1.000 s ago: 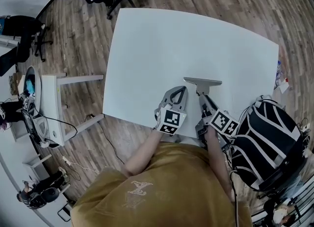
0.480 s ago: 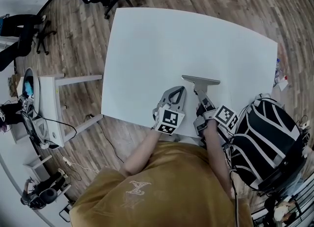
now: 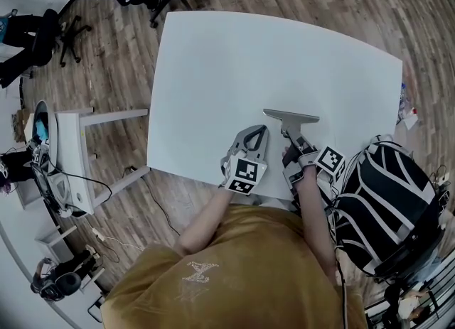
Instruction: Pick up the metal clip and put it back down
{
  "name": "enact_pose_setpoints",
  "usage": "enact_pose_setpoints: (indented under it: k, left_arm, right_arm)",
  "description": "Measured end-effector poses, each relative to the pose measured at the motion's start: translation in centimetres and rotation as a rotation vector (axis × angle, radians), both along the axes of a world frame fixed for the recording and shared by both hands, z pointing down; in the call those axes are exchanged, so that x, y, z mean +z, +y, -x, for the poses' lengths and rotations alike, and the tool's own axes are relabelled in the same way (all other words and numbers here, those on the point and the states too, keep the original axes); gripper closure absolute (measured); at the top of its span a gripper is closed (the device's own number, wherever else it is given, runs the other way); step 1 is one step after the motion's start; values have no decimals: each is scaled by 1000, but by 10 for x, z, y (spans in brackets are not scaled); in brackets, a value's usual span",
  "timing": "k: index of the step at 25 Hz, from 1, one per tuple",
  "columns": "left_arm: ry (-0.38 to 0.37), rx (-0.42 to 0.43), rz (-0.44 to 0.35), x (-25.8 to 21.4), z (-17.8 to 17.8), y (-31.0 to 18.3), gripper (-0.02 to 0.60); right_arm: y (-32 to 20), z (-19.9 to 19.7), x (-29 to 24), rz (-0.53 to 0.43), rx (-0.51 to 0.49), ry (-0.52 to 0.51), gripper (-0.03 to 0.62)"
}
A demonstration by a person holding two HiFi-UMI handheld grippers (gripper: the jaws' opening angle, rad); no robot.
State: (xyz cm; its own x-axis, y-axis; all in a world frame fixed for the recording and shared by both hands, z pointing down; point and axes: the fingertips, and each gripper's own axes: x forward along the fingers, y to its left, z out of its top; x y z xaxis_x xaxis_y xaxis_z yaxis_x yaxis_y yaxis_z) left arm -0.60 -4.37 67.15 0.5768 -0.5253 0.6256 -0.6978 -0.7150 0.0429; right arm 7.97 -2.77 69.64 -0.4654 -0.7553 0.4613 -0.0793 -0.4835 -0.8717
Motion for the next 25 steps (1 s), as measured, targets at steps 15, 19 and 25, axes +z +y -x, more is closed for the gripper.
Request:
enact_pose_setpoints:
  k: [15, 19, 25]
  left_arm:
    - [9, 10, 24, 4, -3, -2, 575]
    - [6, 0, 29, 5, -1, -3, 575]
    - [5, 4, 27, 4, -2, -4, 575]
  right_arm:
    - [-8, 2, 5, 17, 38, -99, 496]
    - [-8, 5, 1, 5, 38, -118, 513]
    - [-10, 4, -1, -23, 24, -119, 523]
